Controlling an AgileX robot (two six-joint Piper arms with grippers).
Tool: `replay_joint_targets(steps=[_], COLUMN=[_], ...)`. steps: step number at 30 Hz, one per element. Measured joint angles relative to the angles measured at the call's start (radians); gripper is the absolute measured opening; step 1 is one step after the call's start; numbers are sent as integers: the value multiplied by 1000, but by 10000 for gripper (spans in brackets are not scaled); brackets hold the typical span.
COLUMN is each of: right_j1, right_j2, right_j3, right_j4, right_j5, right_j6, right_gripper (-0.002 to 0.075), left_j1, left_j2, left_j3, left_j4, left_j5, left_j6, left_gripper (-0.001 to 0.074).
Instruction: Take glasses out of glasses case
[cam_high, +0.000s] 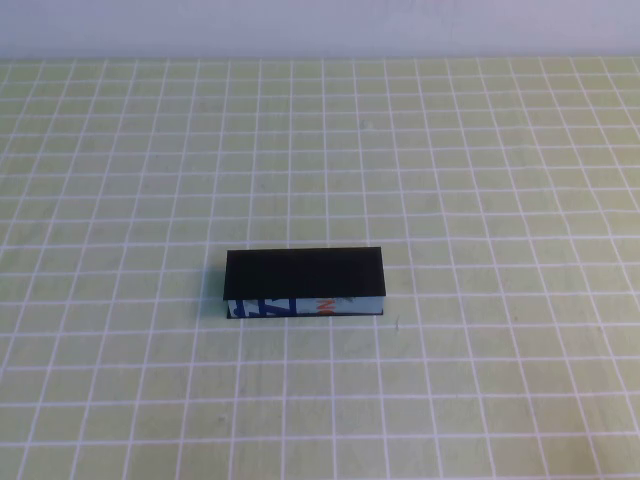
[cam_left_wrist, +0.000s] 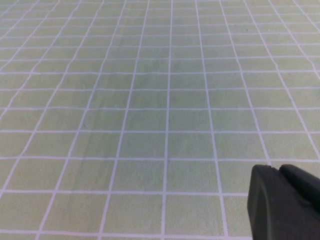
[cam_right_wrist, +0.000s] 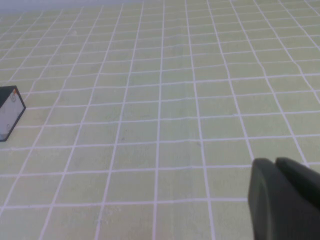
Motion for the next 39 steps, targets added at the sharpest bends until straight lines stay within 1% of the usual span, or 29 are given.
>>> replay_joint_targets(steps=[10, 16, 24, 28, 35, 39], right_j1=[0, 0, 0, 0, 0, 0], right_j2=[0, 0, 0, 0, 0, 0], right_j3=[0, 0, 0, 0, 0, 0], right_j4=[0, 0, 0, 0, 0, 0], right_j5=[0, 0, 0, 0, 0, 0], right_j6=[0, 0, 0, 0, 0, 0], right_gripper=[-18, -18, -18, -18, -18, -18], left_j1=[0, 0, 0, 0, 0, 0], left_j2=[0, 0, 0, 0, 0, 0], left_j3=[0, 0, 0, 0, 0, 0], left_j4=[6, 175, 200, 128, -89, -219], left_j5=[0, -14, -14, -20, -21, -82], left_j6=[0, 0, -17, -50, -65, -67], left_gripper=[-4, -4, -4, -4, -4, -4])
